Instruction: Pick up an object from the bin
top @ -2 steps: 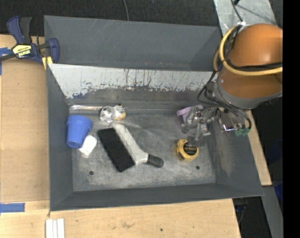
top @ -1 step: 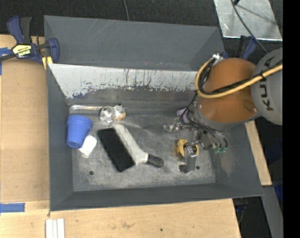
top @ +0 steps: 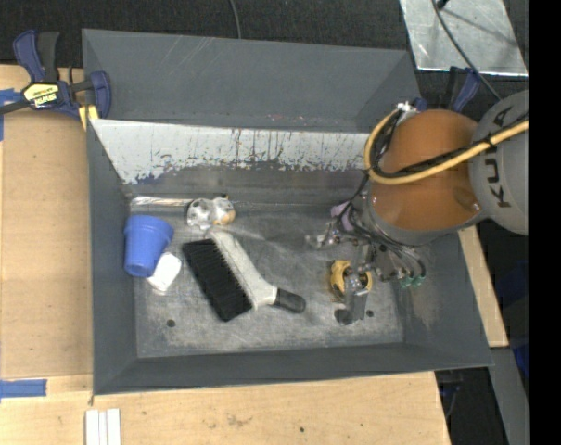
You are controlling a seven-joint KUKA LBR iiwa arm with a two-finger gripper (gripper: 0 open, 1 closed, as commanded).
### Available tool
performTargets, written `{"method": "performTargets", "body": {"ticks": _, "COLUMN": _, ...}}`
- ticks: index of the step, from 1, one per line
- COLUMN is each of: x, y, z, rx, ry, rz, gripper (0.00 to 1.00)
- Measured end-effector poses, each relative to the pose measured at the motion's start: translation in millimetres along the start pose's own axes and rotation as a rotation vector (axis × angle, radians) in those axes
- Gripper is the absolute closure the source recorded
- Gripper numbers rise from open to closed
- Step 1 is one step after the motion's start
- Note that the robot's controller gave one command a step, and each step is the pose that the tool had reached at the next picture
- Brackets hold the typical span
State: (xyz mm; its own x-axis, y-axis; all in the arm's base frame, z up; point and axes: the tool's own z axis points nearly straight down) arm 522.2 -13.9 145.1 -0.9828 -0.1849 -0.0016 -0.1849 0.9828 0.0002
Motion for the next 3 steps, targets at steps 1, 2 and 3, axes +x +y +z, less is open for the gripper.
{"method": "performTargets", "body": {"ticks": 1, "x": 8.3, "y": 59.8, "z": 71.1, "rx": 0.000, "ry": -0.019, "rz": 0.053, "gripper": 1.00}}
{"method": "performTargets", "body": {"ticks": 2, "x": 8.3, "y": 59.7, "z": 71.1, "rx": 0.000, "ry": -0.019, "rz": 0.053, "gripper": 1.00}}
{"method": "performTargets", "body": {"ticks": 3, "x": 12.4, "y": 47.2, "z": -68.0, "rx": 0.001, "ry": -0.001, "rz": -0.018, "gripper": 1.00}}
